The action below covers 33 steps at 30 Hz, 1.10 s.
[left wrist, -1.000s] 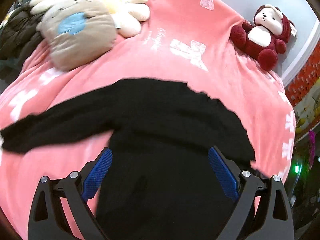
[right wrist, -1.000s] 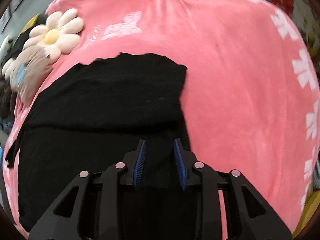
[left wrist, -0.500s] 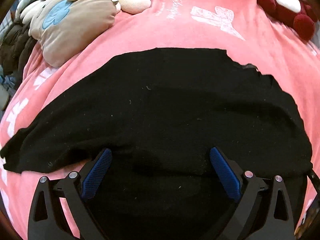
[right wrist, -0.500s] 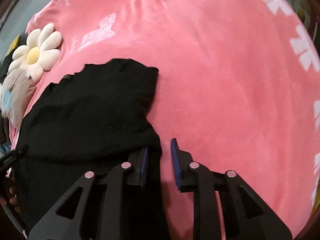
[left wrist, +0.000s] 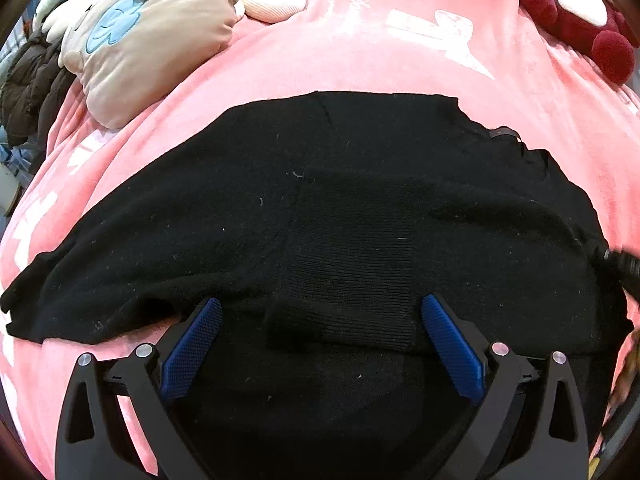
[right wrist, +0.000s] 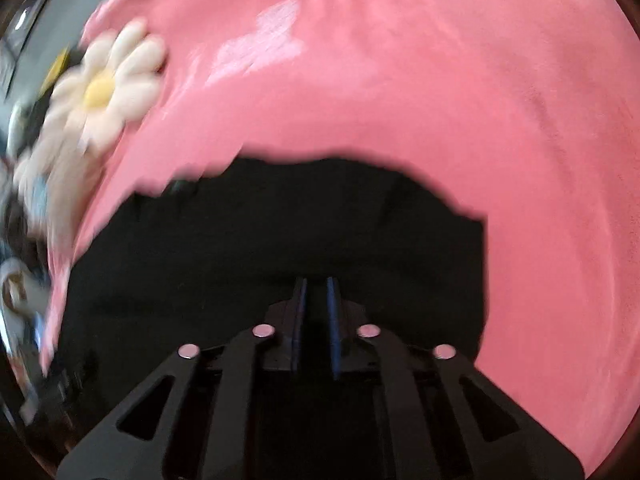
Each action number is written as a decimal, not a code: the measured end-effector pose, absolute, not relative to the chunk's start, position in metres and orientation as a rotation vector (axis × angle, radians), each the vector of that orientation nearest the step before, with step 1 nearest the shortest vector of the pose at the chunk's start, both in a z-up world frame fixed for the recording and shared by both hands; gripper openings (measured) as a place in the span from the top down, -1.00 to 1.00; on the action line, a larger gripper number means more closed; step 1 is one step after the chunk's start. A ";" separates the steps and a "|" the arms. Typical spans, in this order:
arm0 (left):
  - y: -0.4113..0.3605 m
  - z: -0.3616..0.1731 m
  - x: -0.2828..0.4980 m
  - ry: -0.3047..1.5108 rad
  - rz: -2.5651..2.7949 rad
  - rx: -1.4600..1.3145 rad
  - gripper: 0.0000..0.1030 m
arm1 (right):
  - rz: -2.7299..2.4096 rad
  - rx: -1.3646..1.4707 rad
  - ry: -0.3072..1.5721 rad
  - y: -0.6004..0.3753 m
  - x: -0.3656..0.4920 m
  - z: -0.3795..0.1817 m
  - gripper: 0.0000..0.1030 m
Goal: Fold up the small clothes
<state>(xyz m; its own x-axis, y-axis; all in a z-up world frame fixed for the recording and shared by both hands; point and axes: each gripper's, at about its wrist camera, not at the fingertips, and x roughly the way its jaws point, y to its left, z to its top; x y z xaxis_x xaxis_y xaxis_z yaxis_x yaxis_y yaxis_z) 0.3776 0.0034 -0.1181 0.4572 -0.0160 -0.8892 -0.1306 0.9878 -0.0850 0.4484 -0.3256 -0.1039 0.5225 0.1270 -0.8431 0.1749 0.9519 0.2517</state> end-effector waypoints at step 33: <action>-0.002 -0.122 0.355 0.929 0.087 -0.145 -0.90 | -0.142 0.402 0.927 -0.374 0.407 -0.099 -0.02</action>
<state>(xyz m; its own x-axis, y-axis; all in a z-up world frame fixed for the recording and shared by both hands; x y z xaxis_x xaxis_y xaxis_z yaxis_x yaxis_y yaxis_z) 0.3546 -0.0021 -0.1221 0.5958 0.0124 -0.8031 -0.1372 0.9868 -0.0865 0.4068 -0.3737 -0.0995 0.5968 0.0518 -0.8007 0.2895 0.9168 0.2751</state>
